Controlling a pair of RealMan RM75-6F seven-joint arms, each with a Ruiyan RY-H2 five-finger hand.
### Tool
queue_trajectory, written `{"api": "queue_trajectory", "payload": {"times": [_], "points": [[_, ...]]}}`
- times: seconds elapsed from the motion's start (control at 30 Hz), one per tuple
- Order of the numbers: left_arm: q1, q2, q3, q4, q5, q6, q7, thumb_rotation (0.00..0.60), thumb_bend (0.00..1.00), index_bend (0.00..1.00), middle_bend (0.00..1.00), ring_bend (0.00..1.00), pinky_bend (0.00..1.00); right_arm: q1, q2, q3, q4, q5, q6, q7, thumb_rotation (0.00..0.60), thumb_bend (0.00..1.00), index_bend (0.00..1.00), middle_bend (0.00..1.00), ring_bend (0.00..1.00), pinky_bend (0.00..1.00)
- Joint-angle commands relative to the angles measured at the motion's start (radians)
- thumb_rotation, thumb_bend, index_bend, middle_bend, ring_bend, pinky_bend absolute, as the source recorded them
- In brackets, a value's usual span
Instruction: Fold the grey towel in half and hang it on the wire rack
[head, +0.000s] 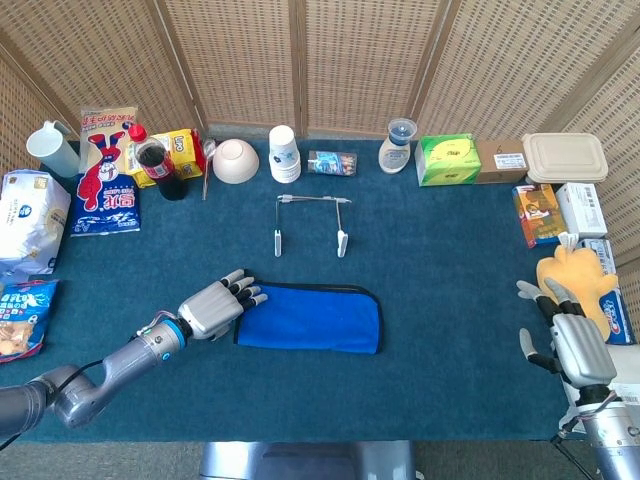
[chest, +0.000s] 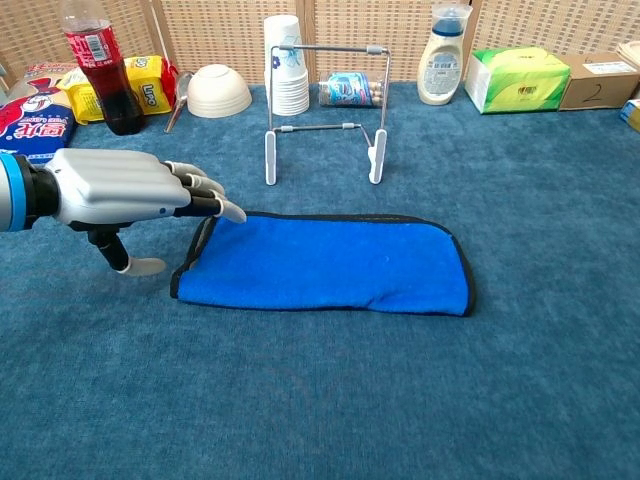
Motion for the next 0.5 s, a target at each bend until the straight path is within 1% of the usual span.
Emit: {"api": "queue_trajectory", "payload": {"times": [0.03, 0.23, 0.5], "points": [[-0.010, 0.002, 0.002, -0.006, -0.024, -0.021, 0.015, 0.600, 0.56, 0.01, 0.14, 0.00, 0.00, -0.002, 0.002, 0.001, -0.002, -0.001, 0.001, 0.004, 0.600, 0.50, 0.13, 0.25, 0.03, 0.00], [-0.015, 0.026, 0.014, -0.034, -0.072, -0.039, 0.050, 0.600, 0.56, 0.01, 0.16, 0.00, 0.00, -0.005, 0.003, 0.001, -0.006, -0.005, 0.001, 0.013, 0.600, 0.50, 0.12, 0.25, 0.03, 0.00], [-0.008, 0.050, 0.034, -0.057, -0.112, -0.031, 0.080, 0.600, 0.56, 0.01, 0.17, 0.00, 0.00, -0.006, 0.002, 0.003, -0.009, -0.010, 0.000, 0.017, 0.600, 0.50, 0.12, 0.25, 0.03, 0.00]]}}
